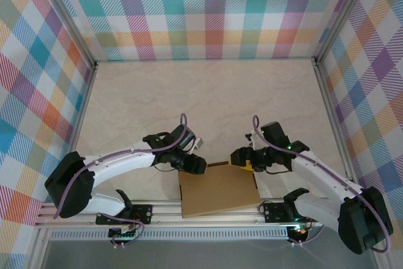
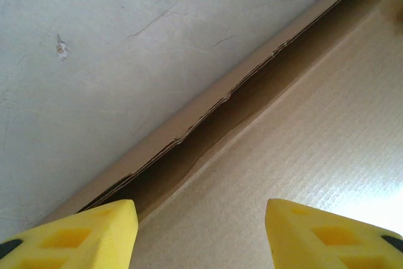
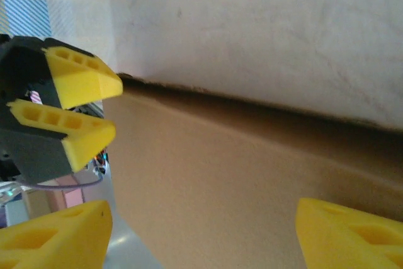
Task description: Fold the paper box
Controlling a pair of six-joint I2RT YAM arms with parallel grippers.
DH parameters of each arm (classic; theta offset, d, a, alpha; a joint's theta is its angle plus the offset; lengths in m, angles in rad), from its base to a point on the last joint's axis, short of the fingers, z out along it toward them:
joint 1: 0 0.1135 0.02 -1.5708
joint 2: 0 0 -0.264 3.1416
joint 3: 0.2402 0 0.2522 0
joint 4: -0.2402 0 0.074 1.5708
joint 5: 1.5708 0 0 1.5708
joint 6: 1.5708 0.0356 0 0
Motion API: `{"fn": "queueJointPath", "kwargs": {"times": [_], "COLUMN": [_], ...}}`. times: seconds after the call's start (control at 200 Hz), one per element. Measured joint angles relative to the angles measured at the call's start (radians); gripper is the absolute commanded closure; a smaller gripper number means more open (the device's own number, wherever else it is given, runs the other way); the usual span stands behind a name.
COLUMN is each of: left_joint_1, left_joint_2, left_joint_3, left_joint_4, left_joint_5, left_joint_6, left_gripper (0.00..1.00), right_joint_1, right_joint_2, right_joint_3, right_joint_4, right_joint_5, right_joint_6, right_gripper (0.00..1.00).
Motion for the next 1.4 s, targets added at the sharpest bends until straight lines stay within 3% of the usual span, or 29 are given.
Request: {"fn": "queueJointPath", "kwargs": {"times": [0.51,0.935,1.045,1.205,1.4], "left_joint_1": [0.014,0.15,0.196,0.258,0.285], "left_joint_2": [0.198,0.303,0.277,0.195,0.13], "left_joint_3": [0.16,0.559,0.525,0.347,0.185], "left_joint_4": [-0.011,-0.034,-0.032,-0.039,-0.032], "left_joint_5": [-0.178,-0.238,-0.255,-0.301,-0.319], "left_joint_6": [0.015,0.066,0.043,-0.029,-0.112], "left_gripper": [0.43,0.42,0.36,0.31,0.29], "right_joint_1": [0.002,-0.015,-0.037,-0.068,-0.08], "right_joint_2": [0.039,0.219,0.296,0.386,0.377], "right_joint_3": [0.023,0.109,0.158,0.224,0.246], "right_joint_4": [0.048,0.288,0.338,0.398,0.402], "right_joint_5": [0.108,0.314,0.352,0.364,0.368], "right_joint_6": [0.037,0.051,0.051,0.048,0.02], "right_gripper": [0.24,0.24,0.24,0.22,0.18]}}
